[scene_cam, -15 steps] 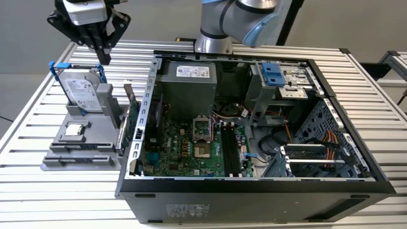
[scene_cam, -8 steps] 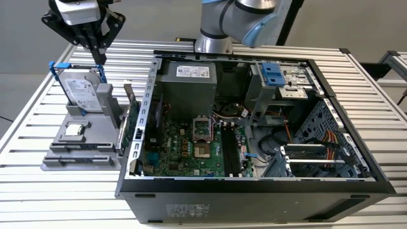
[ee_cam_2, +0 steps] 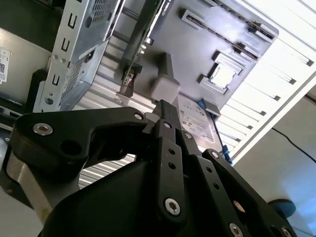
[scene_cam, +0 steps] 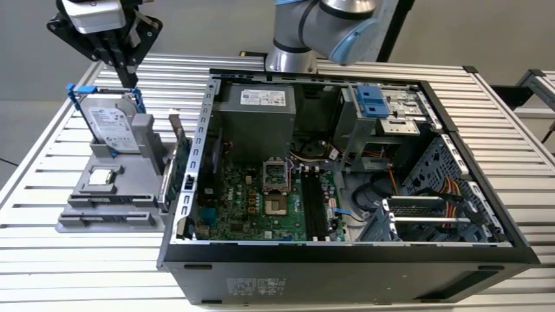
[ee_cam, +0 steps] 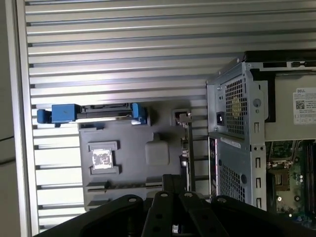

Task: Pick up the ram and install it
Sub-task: 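Reach for the ram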

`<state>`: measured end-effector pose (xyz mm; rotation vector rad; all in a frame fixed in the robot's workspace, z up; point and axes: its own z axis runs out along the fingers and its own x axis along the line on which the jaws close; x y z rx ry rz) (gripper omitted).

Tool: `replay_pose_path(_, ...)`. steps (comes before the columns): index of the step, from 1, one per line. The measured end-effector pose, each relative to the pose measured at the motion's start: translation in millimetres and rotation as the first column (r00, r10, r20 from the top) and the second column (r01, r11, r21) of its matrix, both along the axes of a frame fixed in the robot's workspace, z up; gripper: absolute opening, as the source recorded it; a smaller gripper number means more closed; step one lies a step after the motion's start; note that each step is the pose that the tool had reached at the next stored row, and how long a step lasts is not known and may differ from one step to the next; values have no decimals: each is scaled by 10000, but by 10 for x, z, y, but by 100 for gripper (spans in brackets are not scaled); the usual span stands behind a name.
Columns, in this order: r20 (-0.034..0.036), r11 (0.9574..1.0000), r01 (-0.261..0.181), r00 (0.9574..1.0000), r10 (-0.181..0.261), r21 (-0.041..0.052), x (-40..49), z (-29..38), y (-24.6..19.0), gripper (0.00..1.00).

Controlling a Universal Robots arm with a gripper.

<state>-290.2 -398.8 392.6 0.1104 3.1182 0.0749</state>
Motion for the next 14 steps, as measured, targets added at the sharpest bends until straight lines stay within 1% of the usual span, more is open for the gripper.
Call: replay_pose_path(14, 1, 10000, 0, 10000, 0, 0, -270, 0, -7, 0)
